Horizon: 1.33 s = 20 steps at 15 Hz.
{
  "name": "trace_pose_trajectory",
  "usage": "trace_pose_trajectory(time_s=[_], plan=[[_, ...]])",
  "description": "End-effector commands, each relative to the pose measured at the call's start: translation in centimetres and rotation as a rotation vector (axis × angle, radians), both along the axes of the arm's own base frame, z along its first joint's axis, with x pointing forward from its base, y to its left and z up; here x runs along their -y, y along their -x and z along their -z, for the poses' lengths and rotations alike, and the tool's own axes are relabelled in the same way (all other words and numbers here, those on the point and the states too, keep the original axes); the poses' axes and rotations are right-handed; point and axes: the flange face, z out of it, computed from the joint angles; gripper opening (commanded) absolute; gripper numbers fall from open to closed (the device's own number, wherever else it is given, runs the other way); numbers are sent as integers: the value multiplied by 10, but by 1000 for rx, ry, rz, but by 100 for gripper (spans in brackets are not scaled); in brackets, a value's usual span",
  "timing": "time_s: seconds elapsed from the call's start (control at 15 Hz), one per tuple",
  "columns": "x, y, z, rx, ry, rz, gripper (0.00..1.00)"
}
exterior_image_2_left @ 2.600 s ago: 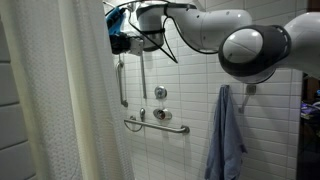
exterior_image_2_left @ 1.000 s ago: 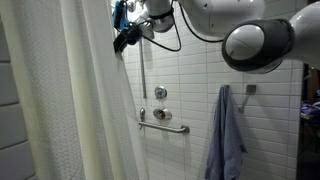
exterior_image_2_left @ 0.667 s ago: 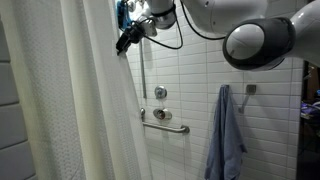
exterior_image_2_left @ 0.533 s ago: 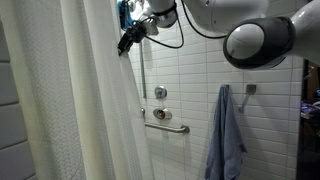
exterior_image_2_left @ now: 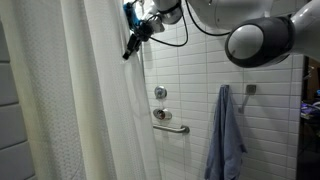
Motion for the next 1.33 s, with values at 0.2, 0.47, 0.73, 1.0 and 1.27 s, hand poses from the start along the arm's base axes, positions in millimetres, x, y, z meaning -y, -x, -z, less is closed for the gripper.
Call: trace_pose_trajectory(time_s=[0.2,0.47,0.73,1.0,1.27], plan=[[-17,-2,21,-16,-91,-125,38],[-50,-1,55,20,-196,-333,64],[-70,5,79,0,-214,-441,32],[-76,8,86,-8,-211,-474,3],[-76,10,86,-6,-219,-495,0]])
